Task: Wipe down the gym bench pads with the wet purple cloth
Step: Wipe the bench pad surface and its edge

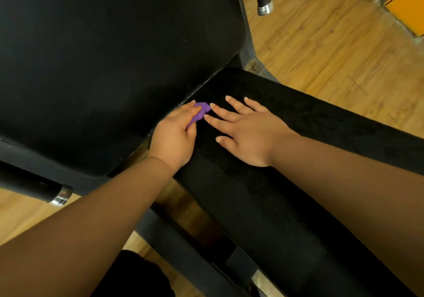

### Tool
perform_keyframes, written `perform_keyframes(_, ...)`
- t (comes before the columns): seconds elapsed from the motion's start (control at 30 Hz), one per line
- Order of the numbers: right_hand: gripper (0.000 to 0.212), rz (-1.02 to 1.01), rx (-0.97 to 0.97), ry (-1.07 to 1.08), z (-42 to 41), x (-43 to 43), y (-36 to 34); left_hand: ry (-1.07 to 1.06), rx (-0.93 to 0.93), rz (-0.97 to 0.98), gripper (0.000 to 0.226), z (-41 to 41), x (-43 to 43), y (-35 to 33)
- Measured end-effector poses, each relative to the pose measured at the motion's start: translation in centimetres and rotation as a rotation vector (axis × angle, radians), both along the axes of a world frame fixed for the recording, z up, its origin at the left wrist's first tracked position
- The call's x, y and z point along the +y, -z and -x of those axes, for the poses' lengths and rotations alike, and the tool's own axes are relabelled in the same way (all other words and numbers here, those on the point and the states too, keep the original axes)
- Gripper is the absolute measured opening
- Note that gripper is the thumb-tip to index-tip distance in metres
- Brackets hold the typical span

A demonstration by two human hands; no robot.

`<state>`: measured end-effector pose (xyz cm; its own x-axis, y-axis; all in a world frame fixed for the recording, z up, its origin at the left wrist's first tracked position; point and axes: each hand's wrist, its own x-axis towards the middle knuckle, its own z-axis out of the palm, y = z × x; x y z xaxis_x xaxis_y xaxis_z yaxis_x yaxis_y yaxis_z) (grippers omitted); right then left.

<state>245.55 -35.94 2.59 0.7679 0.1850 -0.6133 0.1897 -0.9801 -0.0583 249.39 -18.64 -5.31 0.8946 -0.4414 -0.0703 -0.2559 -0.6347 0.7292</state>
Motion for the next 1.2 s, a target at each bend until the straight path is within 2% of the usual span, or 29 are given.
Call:
perform_keyframes(0.23, 0.055, 0.037, 0.016, 0.010, 0.0, 0.5, -0.1, -0.001, -0.006, 0.058, 0.041, -0.3, 0.1, 0.8)
perform_keyframes(0.43, 0.054, 0.033, 0.025, 0.045, 0.2, 1.2, -0.5, 0.201, -0.065, 0.103, 0.033, -2.6, 2.5, 1.2)
perform_keyframes(0.67, 0.055, 0.117, 0.006, 0.039, 1.3, 3.2, -1.8, 0.293, -0.137, 0.111, 0.040, 0.0, 4.4, 1.0)
perform_keyframes(0.8, 0.067, 0.124, 0.094, 0.062, 4.3, 4.5, -3.0, 0.308, -0.097, 0.060, 0.044, -0.4, 4.0, 0.7)
perform_keyframes(1.03, 0.063, 0.098, 0.090, 0.082, 5.2, 4.9, -3.0, 0.423, -0.025, 0.046, 0.042, -1.2, 5.8, -0.6)
perform_keyframes(1.13, 0.062, 0.101, 0.079, 0.082, 5.2, 4.8, -2.8, 0.403, 0.047, 0.039, 0.043, -1.8, 5.3, -1.3)
perform_keyframes(1.2, 0.062, 0.104, 0.076, 0.085, 5.2, 4.8, -2.9, 0.380, 0.095, 0.101, 0.041, -1.3, 5.2, -1.4)
